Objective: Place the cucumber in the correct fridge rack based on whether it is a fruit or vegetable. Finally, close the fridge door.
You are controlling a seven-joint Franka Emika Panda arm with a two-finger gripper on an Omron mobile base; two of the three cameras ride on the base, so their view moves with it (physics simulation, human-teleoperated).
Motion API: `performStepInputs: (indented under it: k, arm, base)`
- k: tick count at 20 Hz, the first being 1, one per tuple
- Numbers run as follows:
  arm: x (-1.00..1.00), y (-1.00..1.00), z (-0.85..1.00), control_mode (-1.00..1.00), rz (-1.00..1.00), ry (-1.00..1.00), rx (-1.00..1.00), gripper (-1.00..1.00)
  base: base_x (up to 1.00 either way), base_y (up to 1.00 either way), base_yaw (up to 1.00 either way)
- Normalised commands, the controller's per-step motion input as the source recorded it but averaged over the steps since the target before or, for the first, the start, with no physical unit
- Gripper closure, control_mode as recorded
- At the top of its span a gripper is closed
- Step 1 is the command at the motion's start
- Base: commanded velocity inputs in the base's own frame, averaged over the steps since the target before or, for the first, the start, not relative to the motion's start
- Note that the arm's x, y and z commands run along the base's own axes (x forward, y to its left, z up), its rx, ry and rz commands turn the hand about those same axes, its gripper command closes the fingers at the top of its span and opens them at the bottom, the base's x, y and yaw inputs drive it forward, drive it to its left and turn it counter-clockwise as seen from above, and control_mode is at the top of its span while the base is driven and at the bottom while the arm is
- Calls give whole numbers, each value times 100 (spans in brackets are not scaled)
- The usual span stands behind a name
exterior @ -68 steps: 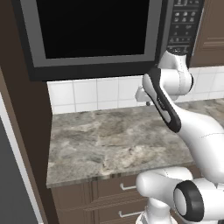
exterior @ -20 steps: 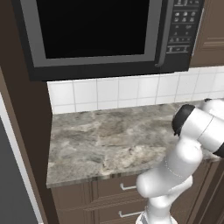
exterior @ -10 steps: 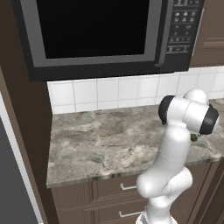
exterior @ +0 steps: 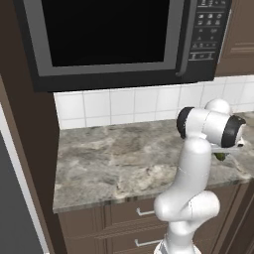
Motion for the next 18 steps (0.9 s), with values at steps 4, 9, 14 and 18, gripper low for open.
performStepInputs:
  k: [4,9,14,18]
  arm:
    - [-42,45,4,-100,1,-9,-2,100]
    - [-58,26,81,-100,3,-19,-4,100]
    - [-99,45,100,-100,1,-17,-8,100]
    - [-73,84,100,-100,0,-5,-6,100]
  base:
    - [0,0,0]
    - [0,0,0]
    - [0,0,0]
    - [0,0,0]
